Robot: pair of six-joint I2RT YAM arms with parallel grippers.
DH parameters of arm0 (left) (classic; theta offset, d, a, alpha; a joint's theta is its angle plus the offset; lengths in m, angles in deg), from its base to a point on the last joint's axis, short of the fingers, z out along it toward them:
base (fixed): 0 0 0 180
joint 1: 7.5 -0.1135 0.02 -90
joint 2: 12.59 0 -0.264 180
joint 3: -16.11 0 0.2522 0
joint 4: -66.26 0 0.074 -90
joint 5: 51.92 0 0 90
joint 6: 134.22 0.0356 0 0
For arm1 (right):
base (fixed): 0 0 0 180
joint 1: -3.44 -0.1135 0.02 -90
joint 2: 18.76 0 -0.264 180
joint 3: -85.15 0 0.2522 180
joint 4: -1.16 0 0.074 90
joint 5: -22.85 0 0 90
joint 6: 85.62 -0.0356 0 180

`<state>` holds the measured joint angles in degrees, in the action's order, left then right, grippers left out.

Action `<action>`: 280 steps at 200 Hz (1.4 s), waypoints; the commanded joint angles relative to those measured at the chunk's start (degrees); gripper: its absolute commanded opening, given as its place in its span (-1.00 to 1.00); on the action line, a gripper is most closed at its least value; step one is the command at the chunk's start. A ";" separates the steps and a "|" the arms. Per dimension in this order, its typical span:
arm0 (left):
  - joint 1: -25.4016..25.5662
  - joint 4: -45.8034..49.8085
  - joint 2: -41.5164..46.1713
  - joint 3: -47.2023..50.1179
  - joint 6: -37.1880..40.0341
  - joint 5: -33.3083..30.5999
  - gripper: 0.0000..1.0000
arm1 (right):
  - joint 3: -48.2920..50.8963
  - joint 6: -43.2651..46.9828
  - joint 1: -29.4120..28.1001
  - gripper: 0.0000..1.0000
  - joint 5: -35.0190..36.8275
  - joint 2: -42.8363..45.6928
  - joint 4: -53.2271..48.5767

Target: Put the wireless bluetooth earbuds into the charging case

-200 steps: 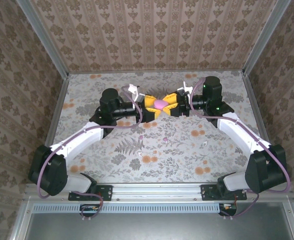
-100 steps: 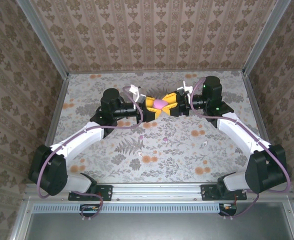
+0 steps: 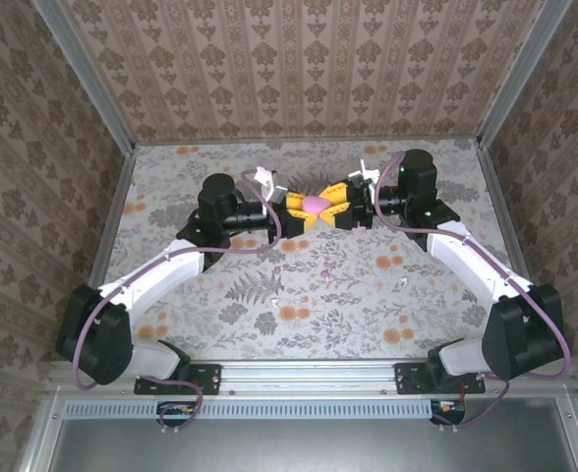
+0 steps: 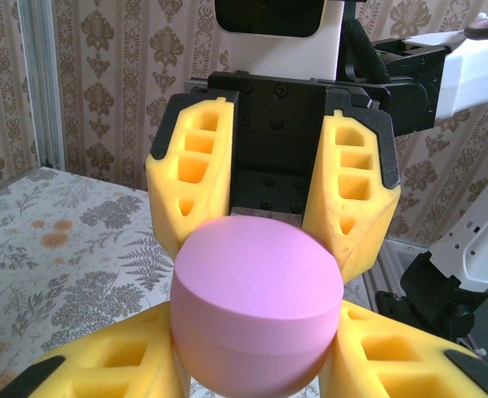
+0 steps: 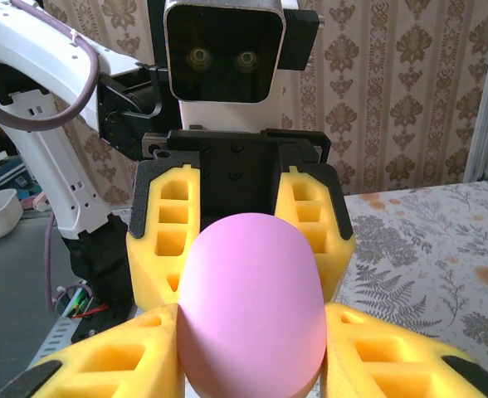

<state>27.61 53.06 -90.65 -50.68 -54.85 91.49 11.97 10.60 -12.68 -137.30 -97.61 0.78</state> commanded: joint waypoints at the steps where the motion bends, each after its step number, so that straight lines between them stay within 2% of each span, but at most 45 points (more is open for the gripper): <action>1: 0.75 -1.24 0.09 -1.74 1.06 2.23 -0.23 | -2.36 1.24 -0.58 -0.21 0.28 -0.43 -1.29; 67: 0.77 -0.92 0.22 -1.46 1.18 1.09 -0.31 | -2.81 2.21 -0.67 -0.10 1.91 -0.43 -2.97; 81: 0.75 -1.15 0.35 -1.21 1.14 0.63 -0.31 | -2.72 2.17 -0.67 0.01 2.83 -0.26 -2.99; 105: 0.83 -1.50 0.45 -0.74 1.05 -0.28 -0.32 | -2.37 2.11 -0.64 0.09 5.39 0.39 -3.19; 165: 0.94 -7.40 0.81 2.12 -1.52 -4.58 -0.34 | -0.48 3.10 -0.58 0.23 9.54 3.06 -4.11; 210: 1.01 -13.57 1.10 4.77 -2.66 -7.21 -0.34 | 1.41 2.20 -0.36 0.26 9.72 5.02 -3.35; 256: 1.19 -17.75 0.77 6.30 -2.00 -6.50 -0.33 | 5.45 4.28 -0.32 0.28 15.78 8.42 -1.70; 280: 1.24 -20.28 0.21 6.90 -2.18 -5.96 -0.33 | 5.34 2.46 -0.37 0.28 17.01 8.54 -0.67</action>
<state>28.48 38.51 -90.65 -44.54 -56.60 84.72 16.82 13.42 -13.10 -123.36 -90.52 -2.23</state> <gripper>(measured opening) 0.337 0.638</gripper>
